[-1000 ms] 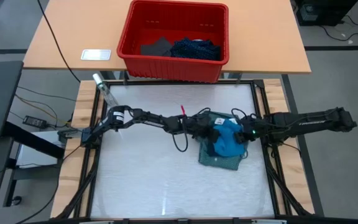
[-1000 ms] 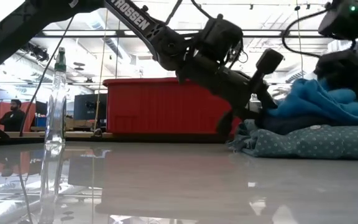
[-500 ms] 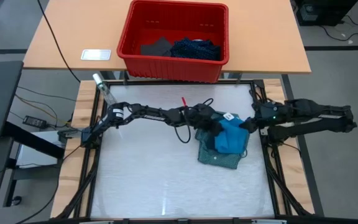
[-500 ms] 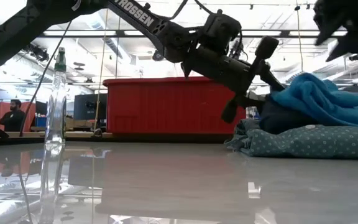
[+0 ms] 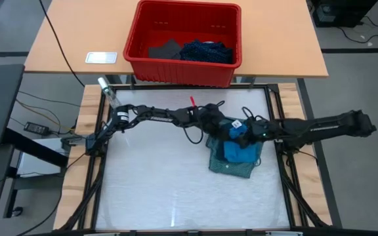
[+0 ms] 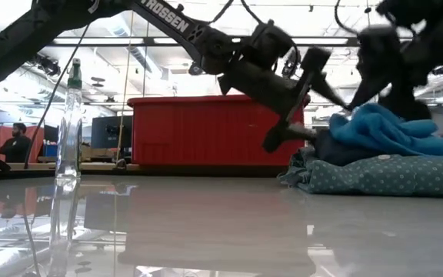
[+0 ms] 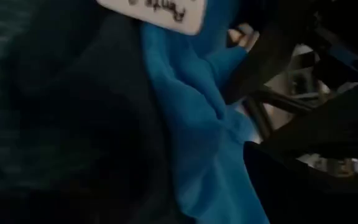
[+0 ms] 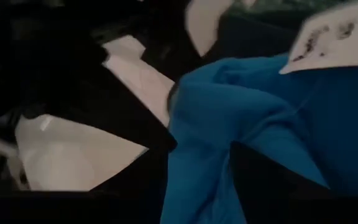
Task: Fold laundry
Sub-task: Stack the dark and light blue shorts on top of the green polo shirt, then fold the dark blue polo shirt
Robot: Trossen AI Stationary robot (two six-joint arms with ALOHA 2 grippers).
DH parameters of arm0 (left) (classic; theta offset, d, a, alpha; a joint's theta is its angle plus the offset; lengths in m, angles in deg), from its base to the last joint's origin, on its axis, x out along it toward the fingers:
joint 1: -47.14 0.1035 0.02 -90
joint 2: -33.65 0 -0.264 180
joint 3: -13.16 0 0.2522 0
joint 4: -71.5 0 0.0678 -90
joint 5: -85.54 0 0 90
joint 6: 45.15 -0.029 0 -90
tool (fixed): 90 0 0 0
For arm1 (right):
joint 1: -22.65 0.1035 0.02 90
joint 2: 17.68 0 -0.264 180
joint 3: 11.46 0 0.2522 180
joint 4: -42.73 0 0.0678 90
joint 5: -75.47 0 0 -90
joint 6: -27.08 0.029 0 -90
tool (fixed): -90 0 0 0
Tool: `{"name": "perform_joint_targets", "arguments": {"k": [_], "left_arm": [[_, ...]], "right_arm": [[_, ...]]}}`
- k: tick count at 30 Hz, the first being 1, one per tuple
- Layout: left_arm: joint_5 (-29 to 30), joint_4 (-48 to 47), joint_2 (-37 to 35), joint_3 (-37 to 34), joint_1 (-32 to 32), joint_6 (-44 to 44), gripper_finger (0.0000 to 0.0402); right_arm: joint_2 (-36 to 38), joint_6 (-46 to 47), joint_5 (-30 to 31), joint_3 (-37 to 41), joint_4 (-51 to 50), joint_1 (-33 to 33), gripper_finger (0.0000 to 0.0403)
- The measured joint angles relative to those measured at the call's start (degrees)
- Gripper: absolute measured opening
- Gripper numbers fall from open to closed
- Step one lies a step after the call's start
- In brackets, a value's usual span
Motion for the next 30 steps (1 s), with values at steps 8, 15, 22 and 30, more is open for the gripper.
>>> {"name": "perform_joint_targets", "arguments": {"k": [8, 15, 22, 30], "left_arm": [[0.92, -9.78, -5.29, 0.63, 1.62, -6.18, 0.0298], [7.23, -18.94, -11.92, 0.33, 1.67, -12.57, 0.0298], [15.96, -30.34, -19.33, 0.17, 2.31, -18.99, 0.0298], [19.99, -35.19, -25.76, 0.24, 6.93, -20.1, 0.0298]], "right_arm": [[-2.26, 0.71, 1.85, 12.09, 11.07, -2.95, 0.0167], [2.67, -2.32, -0.15, 6.94, 8.3, -2.33, 0.0161], [1.99, -9.88, -2.4, -1.54, 4.39, -1.25, 0.016], [-12.04, -14.95, -7.03, 0.55, 2.17, -1.29, 0.0156]]}}
